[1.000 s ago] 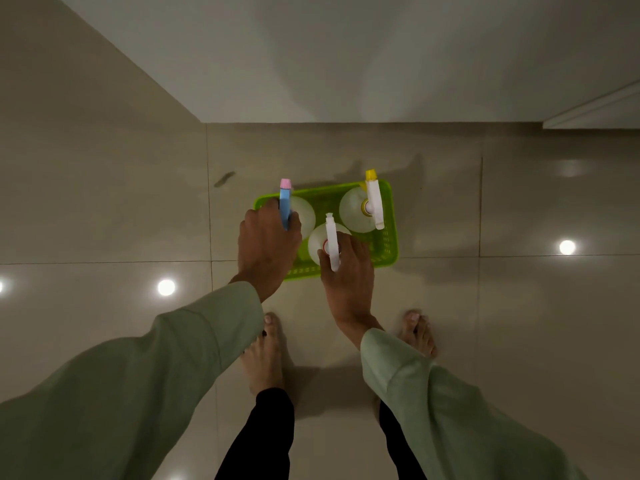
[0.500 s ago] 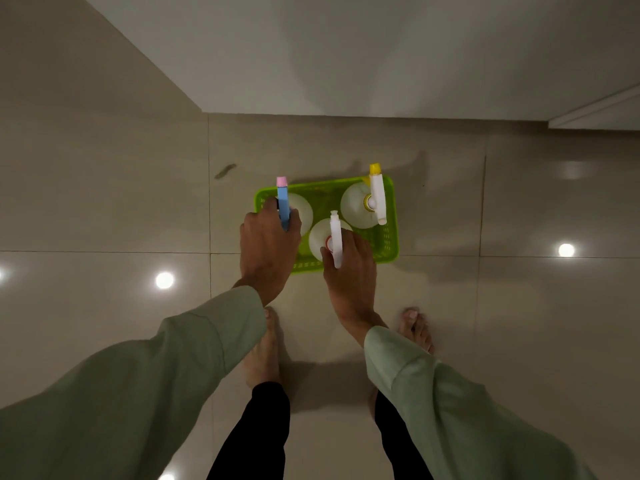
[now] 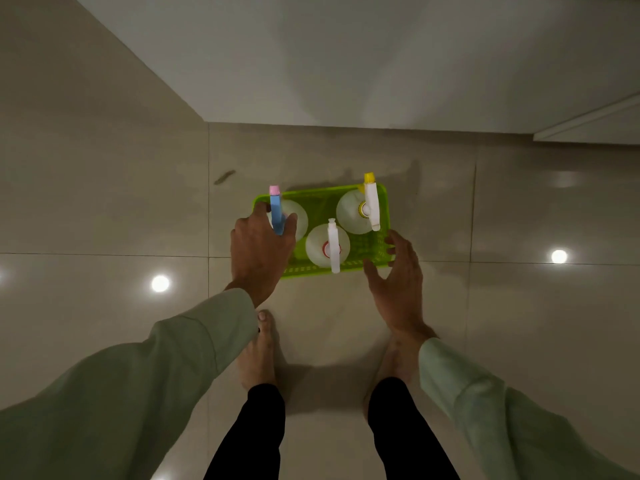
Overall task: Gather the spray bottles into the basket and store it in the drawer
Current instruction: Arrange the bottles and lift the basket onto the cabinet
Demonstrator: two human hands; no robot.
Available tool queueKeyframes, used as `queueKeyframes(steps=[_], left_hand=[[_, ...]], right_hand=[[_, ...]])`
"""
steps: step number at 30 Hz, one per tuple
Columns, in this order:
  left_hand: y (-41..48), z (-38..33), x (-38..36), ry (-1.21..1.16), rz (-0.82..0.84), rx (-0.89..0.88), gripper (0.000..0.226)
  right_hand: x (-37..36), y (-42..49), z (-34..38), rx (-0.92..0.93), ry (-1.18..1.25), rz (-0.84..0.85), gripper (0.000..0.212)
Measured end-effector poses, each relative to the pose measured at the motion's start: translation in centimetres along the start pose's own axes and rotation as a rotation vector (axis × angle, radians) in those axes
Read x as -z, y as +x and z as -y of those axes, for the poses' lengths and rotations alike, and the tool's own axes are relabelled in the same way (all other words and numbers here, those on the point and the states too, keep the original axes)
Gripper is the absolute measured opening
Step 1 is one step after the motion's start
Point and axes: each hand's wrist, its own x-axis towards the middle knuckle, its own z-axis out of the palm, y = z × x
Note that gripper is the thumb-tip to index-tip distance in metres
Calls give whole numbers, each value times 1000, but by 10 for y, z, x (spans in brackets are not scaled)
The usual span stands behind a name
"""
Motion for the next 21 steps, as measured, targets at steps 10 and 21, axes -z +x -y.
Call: queueKeyframes(steps=[10, 21], left_hand=[[-1, -6, -10, 4, 22, -36, 32], [-3, -3, -14, -7, -25, -87, 32]], right_hand=[[-20, 64, 25, 38, -32, 57, 60], [-26, 65, 27, 94, 26, -65, 31]])
